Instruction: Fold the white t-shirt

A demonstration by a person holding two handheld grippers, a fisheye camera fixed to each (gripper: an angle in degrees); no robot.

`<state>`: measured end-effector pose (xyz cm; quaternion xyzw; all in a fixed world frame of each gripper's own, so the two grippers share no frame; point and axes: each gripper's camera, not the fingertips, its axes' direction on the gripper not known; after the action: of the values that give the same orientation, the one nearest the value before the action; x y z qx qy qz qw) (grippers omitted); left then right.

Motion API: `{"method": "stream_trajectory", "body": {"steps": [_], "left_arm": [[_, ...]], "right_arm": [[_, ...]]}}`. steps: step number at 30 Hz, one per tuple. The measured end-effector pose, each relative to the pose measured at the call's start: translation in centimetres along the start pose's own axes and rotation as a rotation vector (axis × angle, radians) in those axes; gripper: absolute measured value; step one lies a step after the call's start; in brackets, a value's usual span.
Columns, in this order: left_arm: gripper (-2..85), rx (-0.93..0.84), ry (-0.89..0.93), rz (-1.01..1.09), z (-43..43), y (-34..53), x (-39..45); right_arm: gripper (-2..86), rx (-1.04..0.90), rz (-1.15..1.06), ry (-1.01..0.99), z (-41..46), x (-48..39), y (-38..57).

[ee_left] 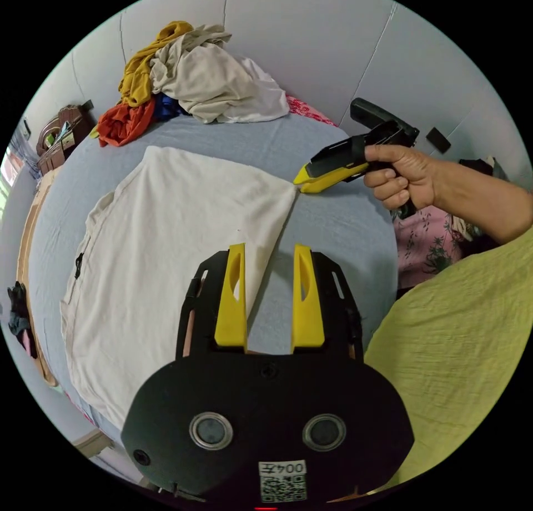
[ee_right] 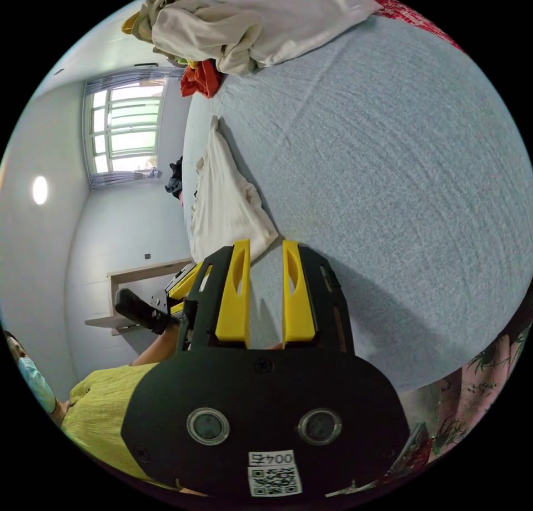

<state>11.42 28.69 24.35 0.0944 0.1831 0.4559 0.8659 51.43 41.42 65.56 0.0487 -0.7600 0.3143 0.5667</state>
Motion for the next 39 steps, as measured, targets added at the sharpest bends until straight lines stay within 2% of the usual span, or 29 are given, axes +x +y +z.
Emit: {"method": "stream_trajectory", "body": {"steps": [3,6,10,13,24,39], "left_arm": [[12.1,0.006,0.024,-0.047,0.8,-1.3,-0.6],[12.0,0.005,0.028,-0.078,1.5,-2.0,-1.1],[12.2,-0.01,0.11,-0.187,3.4,-2.4,-2.2],[12.5,-0.021,0.15,-0.236,4.8,-2.6,-2.6],[12.6,0.008,0.189,-0.279,7.1,-5.8,-4.0],[12.6,0.007,0.194,-0.288,9.2,-9.4,-5.4]], "right_arm": [[8.9,0.029,-0.075,0.064,0.2,-2.2,1.4],[7.4,0.077,-0.276,0.219,1.3,-6.8,3.7],[5.5,0.04,-0.617,0.387,7.8,-14.3,7.6],[5.2,-0.023,-0.765,0.5,13.6,-17.5,9.5],[6.0,-0.126,-0.919,0.748,24.7,-20.2,13.8],[-0.2,-0.146,-0.889,0.771,30.5,-22.1,15.6]]}}
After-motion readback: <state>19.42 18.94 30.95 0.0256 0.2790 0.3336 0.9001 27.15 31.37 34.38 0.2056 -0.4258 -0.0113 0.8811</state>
